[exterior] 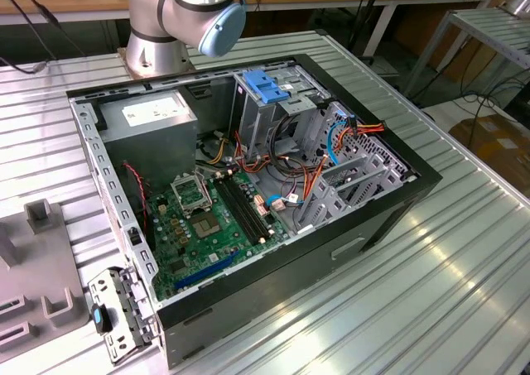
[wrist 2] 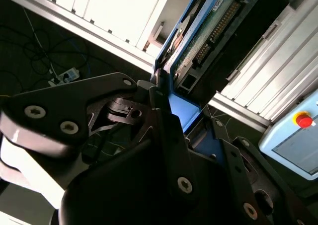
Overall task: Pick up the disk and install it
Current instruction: 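Pick up the disk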
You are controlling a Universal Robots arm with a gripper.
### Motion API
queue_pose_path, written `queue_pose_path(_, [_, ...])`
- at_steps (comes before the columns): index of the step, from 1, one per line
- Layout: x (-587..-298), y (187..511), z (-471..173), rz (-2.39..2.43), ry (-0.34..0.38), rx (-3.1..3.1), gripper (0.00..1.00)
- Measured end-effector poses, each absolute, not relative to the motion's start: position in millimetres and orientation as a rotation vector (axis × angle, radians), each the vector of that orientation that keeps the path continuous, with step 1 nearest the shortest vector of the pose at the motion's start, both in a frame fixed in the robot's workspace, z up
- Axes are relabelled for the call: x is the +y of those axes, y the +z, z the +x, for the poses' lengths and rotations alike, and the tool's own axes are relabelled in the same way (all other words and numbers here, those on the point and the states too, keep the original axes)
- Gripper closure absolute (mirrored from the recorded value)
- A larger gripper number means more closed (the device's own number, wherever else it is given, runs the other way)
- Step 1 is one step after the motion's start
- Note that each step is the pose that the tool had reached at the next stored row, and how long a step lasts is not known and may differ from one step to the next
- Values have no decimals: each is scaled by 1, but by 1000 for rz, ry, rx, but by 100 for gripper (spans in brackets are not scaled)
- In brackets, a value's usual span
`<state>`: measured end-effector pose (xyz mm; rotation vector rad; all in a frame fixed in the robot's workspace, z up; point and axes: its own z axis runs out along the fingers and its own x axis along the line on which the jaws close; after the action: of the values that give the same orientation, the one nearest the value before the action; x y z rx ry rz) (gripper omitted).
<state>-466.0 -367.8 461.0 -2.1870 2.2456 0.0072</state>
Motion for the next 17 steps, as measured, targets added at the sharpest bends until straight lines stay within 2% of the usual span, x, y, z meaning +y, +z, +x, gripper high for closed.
queue_pose_path(17, [-368,480,-466,-2187,7,2246,63])
